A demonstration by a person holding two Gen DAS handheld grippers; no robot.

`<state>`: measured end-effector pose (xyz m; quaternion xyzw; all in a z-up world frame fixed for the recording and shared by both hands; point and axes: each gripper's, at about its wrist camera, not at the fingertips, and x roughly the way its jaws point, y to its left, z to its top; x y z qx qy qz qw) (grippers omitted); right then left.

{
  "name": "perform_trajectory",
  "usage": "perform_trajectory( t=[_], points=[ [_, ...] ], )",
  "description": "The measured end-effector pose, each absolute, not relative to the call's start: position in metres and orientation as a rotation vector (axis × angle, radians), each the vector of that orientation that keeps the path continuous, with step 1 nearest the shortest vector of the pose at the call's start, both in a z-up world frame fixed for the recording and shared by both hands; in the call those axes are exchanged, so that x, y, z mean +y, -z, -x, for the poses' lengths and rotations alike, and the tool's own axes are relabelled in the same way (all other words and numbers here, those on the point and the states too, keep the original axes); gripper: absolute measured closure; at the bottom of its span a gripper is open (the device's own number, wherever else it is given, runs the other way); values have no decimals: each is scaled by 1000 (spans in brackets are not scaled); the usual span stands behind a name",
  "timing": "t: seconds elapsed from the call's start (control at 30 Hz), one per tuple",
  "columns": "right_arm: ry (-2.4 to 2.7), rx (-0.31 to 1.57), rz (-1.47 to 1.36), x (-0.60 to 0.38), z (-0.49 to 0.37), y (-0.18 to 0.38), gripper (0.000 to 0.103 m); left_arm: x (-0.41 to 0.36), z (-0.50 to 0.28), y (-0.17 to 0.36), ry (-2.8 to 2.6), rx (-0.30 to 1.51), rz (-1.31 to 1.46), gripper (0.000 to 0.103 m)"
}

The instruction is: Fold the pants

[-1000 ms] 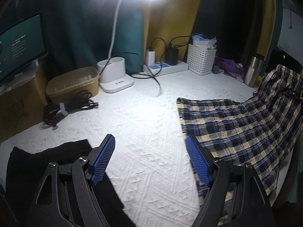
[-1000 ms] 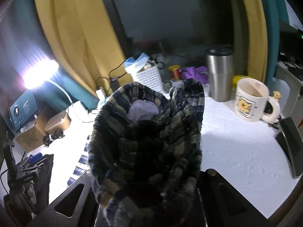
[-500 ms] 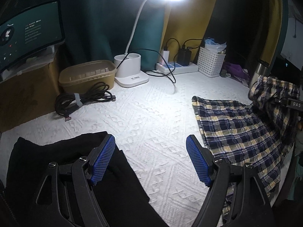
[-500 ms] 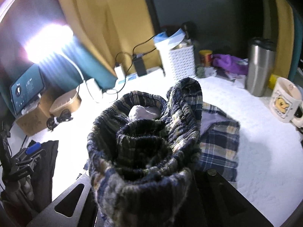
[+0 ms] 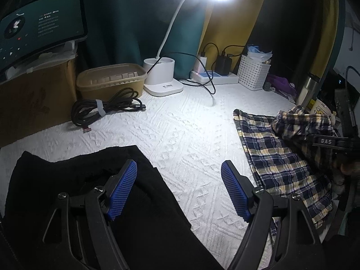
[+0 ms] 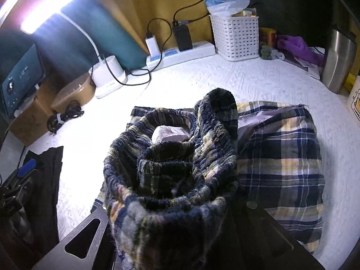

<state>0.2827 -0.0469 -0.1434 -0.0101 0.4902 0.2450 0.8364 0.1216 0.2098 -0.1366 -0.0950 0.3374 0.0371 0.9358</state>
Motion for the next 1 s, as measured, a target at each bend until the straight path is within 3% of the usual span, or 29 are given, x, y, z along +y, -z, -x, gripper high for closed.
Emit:
perform_trajectory(
  t=[0.13,0.17,0.23,0.27,0.3,0.67,1.0],
  points=[
    [-502,1049,60,-35,-281,147,87,216,-117,136,-88,683,213,25],
    [-509,1051,60,-32,-280,147,78,218,-116,135,-91,682,218,25],
    [-535,1054,53,-29,-277,147,52,220,-114,134,-94,678,217,25],
    [-561,1053,43,-26,-275,146,25,220,-113,134,-95,676,215,25],
    [-578,1046,39,-23,-272,144,16,220,-113,133,-95,675,215,25],
    [-705,978,15,-26,-253,114,16,211,-108,123,-101,669,206,25],
    [-598,907,-81,-115,-267,100,16,143,-132,110,24,677,134,25]
  ],
)
